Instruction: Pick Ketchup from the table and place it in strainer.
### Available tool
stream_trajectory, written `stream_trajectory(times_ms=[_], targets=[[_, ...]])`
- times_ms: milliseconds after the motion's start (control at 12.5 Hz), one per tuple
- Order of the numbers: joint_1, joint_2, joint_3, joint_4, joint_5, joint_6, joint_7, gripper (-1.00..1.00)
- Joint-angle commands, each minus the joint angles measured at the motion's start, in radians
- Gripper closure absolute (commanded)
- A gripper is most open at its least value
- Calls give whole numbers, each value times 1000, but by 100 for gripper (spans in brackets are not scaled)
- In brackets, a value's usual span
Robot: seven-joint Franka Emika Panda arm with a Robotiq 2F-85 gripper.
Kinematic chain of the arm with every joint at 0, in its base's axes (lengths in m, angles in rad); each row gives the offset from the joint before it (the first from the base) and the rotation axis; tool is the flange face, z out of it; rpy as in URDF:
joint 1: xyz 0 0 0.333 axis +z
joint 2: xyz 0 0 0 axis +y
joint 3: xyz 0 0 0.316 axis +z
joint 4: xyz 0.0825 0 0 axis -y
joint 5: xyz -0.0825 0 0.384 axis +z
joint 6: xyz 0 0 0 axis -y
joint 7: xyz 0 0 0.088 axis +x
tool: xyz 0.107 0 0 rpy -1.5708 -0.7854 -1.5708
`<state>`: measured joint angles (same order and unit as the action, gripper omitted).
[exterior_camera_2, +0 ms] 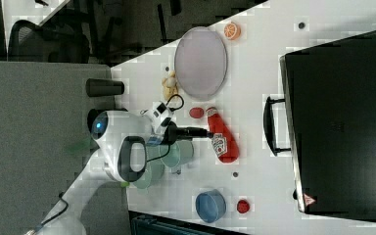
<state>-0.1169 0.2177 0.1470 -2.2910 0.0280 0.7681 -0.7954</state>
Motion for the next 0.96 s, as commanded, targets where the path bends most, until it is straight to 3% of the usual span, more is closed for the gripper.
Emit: stream_trajectory(times_ms=[80, 800, 880, 960], targets=[[5, 34, 2, -19, -38, 86, -129, -100], [7, 209, 2, -23, -71, 238, -128, -100], [7, 213, 2, -22, -71, 238, -129, -93], [8, 210, 2, -17, -71, 238, -128, -70]])
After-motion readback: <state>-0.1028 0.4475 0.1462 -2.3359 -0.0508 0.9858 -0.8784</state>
